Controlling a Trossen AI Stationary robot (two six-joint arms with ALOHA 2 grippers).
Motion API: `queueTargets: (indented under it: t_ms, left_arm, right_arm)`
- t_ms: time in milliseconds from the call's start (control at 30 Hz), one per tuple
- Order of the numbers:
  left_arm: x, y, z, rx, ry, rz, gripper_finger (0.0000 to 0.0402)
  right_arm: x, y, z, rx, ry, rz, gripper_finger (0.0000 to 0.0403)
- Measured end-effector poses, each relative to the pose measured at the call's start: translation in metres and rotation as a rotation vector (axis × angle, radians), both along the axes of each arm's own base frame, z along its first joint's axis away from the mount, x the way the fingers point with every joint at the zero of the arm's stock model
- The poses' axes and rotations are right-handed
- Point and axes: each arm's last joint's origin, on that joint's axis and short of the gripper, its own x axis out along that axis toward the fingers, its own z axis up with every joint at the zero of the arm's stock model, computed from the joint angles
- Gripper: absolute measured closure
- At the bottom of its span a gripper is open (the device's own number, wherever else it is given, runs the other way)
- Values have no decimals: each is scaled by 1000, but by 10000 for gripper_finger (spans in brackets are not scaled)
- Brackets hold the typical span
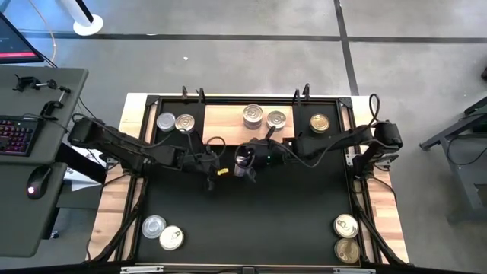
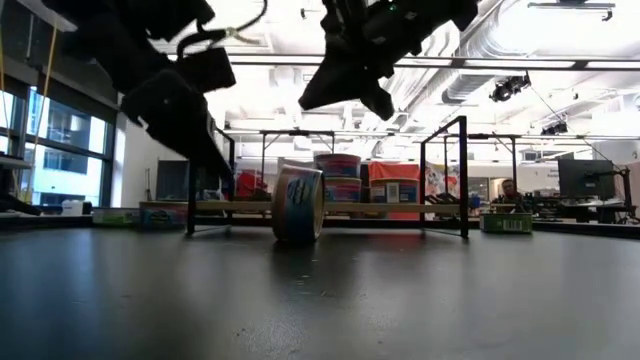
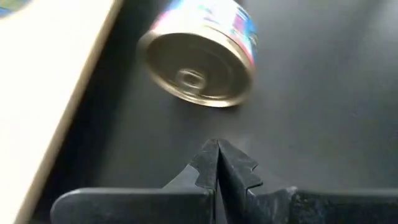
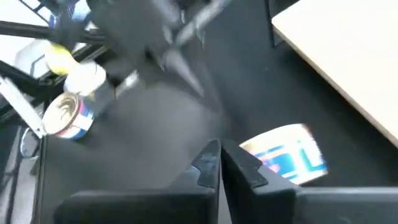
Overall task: Stack canned seafood by type on shelf
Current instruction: Stack the left blue-pink tuna can on top of the other blue-pink tuna can on the shelf
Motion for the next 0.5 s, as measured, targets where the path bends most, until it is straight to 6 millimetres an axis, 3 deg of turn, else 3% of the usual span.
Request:
queueTargets:
  t_ms: [100,267,400,500]
  left_arm:
    - [-5,6,13,6,-46,32,401]
    - [-15,15,33,1,-121,67,401]
    - [-24,23,45,20,-147,75,401]
    - [-31,28,51,37,-147,82,401]
  right_arm:
    - [2,-3,-4,72,9,-7,357]
    - [5,-2,-2,143,-33,-65,266]
    - [11,4,8,174,-122,-118,209]
    - [24,8,27,136,-144,-131,196]
